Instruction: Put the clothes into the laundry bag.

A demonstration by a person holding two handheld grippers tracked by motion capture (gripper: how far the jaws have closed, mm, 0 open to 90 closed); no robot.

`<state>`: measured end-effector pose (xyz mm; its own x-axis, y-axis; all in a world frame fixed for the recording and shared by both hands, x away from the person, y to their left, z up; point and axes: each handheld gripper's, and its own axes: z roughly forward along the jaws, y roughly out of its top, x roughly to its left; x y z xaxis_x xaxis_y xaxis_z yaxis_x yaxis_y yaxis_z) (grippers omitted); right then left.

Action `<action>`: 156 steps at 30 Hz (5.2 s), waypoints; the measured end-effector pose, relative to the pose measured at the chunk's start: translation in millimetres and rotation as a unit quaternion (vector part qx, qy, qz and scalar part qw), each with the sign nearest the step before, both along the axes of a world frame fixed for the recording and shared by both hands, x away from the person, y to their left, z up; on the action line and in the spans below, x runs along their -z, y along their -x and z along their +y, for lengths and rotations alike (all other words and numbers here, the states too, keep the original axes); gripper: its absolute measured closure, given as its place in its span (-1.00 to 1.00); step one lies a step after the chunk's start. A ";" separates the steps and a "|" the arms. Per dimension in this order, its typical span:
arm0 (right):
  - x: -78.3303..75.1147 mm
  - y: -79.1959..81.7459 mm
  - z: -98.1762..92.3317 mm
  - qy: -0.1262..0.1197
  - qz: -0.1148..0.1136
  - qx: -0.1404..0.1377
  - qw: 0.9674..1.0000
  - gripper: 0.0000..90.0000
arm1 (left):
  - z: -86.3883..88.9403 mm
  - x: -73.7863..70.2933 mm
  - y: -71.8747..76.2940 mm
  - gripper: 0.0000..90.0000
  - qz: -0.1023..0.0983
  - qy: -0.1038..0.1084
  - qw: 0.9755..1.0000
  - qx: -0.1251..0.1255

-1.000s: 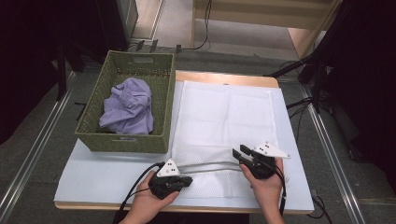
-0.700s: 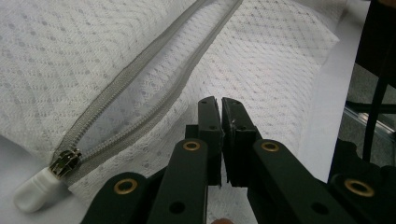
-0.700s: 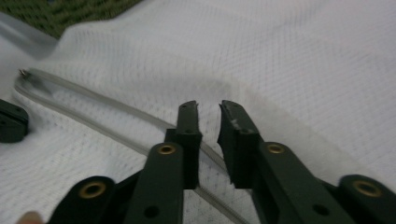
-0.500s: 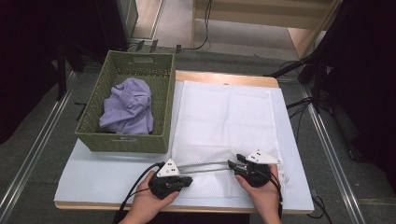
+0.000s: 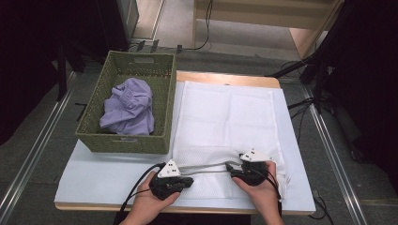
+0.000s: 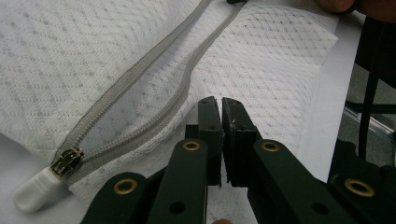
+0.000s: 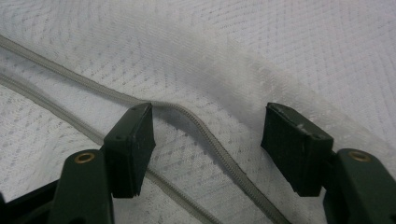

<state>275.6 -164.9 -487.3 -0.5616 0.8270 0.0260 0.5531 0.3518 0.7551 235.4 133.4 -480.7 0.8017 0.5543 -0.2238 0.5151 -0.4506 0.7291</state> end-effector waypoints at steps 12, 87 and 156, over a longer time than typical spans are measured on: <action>-2.5 0.3 -2.3 -0.001 -0.002 0.046 0.999 0.60 | 0.3 -0.2 -0.6 0.95 0.003 0.000 1.000 0.000; -8.5 9.8 -1.1 -0.088 -0.012 0.043 0.995 0.95 | 0.7 -0.1 -0.9 0.93 0.005 0.001 1.000 0.001; -46.6 19.9 -18.5 -0.164 -0.105 0.053 0.979 0.99 | 49.2 -47.7 15.2 0.30 -0.072 0.077 0.994 -0.042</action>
